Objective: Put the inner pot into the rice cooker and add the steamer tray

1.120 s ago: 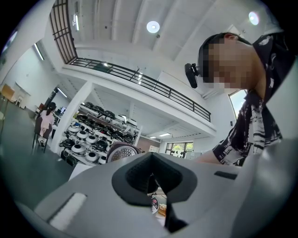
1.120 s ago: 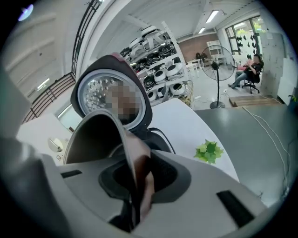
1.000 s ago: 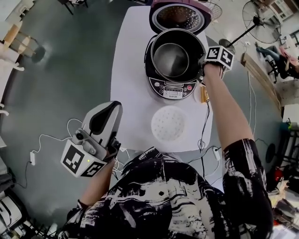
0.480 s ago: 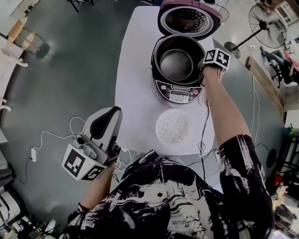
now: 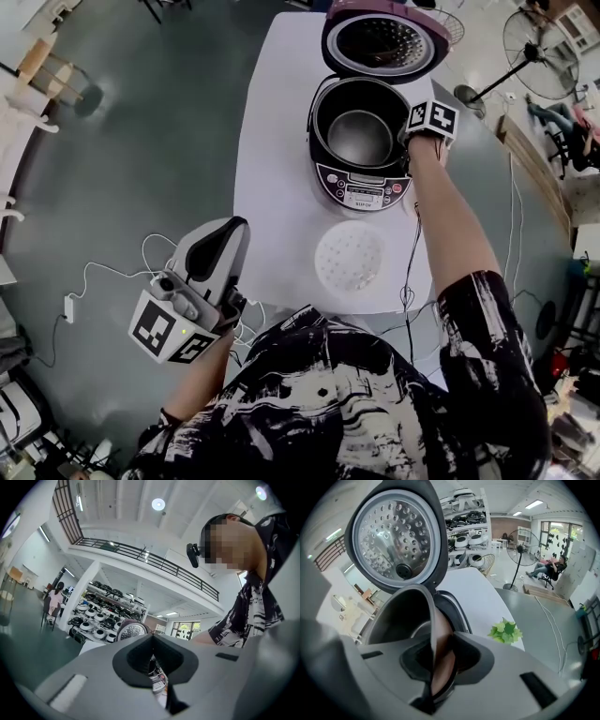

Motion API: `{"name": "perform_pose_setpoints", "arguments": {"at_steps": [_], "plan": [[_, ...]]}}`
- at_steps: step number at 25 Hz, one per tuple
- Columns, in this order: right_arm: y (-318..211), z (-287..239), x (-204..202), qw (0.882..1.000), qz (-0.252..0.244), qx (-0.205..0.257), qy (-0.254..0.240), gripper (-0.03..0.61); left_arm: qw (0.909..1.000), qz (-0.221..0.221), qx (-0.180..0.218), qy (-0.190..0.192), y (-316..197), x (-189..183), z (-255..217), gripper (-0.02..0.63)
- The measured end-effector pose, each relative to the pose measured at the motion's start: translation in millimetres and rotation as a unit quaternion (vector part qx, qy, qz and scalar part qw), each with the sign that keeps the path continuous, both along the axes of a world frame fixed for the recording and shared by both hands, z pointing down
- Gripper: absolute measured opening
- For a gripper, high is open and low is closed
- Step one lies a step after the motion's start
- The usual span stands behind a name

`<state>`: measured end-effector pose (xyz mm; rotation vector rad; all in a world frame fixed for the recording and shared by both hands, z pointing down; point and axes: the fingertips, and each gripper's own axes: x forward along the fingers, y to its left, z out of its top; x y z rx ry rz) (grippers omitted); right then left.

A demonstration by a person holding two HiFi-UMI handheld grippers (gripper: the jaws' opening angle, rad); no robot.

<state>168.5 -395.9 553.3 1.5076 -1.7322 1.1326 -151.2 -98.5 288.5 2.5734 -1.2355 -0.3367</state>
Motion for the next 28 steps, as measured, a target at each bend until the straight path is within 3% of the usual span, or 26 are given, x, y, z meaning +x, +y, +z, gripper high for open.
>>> {"name": "perform_pose_setpoints", "arguments": {"at_steps": [17, 25, 28], "plan": [[5.9, -12.6, 2.7, 0.997, 0.009, -0.059, -0.057, 0.038, 0.9999, 0.0, 0.006, 0.009, 4.2, -0.9, -5.7, 0.005], [11.5, -28.6, 12.8, 0.996, 0.02, -0.03, -0.077, 0.005, 0.9998, 0.013, 0.011, 0.009, 6.2, 5.9, -12.0, 0.005], [9.6, -52.0, -0.7, 0.995, -0.016, 0.006, -0.095, 0.005, 0.9996, 0.021, 0.015, 0.009, 6.1, 10.8, -16.7, 0.005]]}}
